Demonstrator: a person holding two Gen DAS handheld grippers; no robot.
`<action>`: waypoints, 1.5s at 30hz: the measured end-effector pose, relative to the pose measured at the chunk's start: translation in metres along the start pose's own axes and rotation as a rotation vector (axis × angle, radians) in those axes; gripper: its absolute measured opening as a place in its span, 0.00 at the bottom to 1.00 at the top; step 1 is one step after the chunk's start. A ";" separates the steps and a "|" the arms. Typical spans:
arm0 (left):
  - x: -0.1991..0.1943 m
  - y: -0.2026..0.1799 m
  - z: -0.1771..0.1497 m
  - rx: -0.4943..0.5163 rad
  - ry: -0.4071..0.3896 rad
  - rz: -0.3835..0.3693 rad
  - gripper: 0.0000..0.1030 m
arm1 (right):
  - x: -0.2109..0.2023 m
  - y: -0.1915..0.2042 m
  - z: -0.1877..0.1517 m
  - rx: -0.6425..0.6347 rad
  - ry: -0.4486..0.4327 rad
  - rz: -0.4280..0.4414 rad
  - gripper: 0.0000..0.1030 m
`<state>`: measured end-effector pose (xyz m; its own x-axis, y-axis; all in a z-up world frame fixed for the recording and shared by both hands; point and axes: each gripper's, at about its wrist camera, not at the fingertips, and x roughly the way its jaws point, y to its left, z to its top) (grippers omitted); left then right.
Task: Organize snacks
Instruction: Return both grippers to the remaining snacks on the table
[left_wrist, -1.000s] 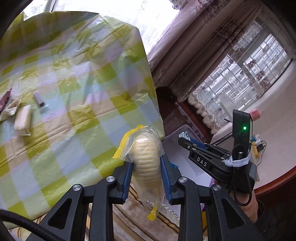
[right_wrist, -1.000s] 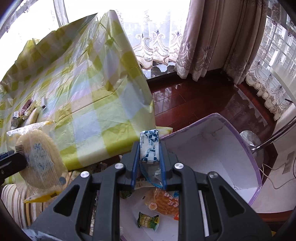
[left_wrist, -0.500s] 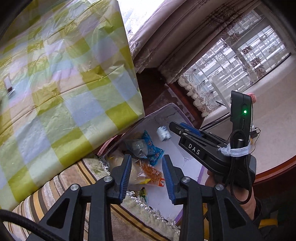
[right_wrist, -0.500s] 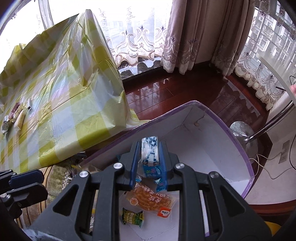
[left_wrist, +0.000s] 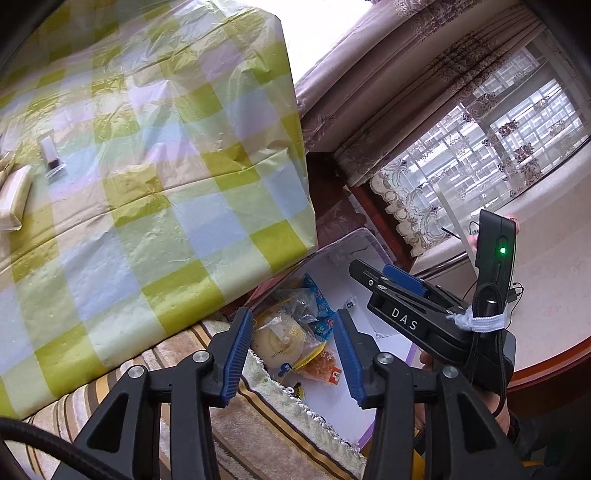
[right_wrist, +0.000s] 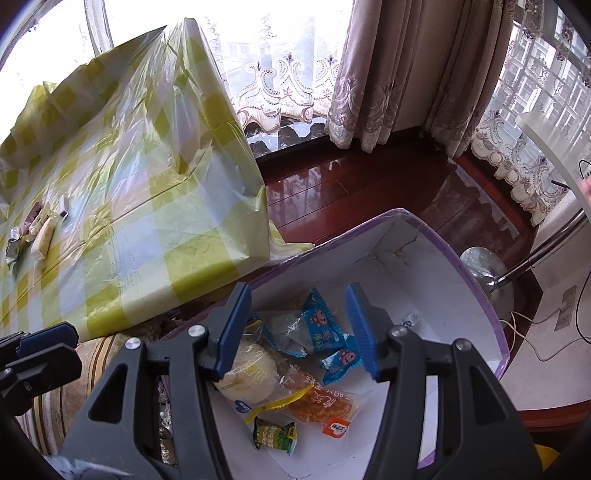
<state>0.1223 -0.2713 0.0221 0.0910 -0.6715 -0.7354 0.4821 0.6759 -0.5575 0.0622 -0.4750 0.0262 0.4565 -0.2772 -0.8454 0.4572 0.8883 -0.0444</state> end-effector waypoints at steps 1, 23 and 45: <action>-0.002 0.002 0.001 -0.003 -0.006 0.005 0.46 | 0.000 0.002 0.000 -0.003 0.000 0.002 0.56; -0.056 0.070 0.019 -0.076 -0.177 0.141 0.46 | -0.009 0.074 0.015 -0.112 -0.021 0.078 0.60; -0.157 0.227 0.036 -0.230 -0.385 0.374 0.46 | -0.015 0.211 0.038 -0.246 -0.086 0.200 0.66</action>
<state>0.2490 -0.0232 0.0247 0.5495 -0.4080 -0.7292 0.1590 0.9078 -0.3881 0.1807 -0.2974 0.0501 0.5861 -0.1085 -0.8029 0.1586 0.9872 -0.0176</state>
